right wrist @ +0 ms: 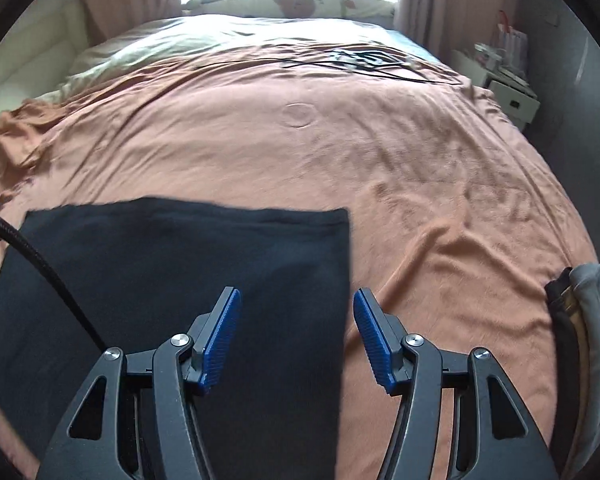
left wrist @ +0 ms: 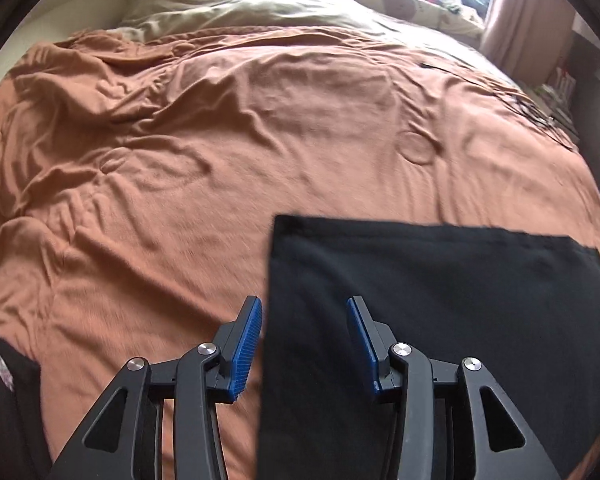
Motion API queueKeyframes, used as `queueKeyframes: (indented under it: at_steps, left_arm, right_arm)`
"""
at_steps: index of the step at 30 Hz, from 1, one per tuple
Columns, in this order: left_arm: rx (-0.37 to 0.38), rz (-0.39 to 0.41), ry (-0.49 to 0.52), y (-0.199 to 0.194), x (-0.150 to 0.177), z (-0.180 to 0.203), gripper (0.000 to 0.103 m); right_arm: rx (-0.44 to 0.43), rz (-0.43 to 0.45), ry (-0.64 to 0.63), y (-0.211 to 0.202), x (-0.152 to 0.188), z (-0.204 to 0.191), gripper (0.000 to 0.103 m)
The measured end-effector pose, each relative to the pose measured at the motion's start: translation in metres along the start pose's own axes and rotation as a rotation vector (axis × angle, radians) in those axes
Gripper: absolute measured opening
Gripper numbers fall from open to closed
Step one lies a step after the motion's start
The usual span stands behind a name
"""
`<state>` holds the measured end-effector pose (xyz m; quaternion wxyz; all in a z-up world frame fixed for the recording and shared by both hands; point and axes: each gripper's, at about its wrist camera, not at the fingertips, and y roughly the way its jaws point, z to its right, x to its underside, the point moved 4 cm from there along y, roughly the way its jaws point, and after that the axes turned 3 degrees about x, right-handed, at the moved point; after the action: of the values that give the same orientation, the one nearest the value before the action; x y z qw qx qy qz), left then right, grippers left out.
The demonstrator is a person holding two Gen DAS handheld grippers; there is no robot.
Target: Fold small clothes
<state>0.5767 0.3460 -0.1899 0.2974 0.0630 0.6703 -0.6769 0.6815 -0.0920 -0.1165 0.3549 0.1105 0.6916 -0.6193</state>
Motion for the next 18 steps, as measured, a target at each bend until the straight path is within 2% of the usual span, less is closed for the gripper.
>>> queueKeyframes:
  at_steps: [10, 13, 18]
  left_arm:
    - [0.057, -0.005, 0.065, -0.033, 0.052, 0.041, 0.046]
    - [0.077, -0.027, 0.090, -0.036, 0.072, 0.057, 0.046]
    - [0.070, -0.057, 0.122, -0.032, 0.103, 0.078, 0.046]
  right_arm:
    - [-0.072, -0.050, -0.071, -0.037, 0.047, -0.026, 0.057]
    - [-0.090, -0.067, -0.068, -0.044, 0.061, -0.028, 0.057]
    - [-0.114, -0.111, -0.031, -0.051, 0.081, -0.031, 0.057]
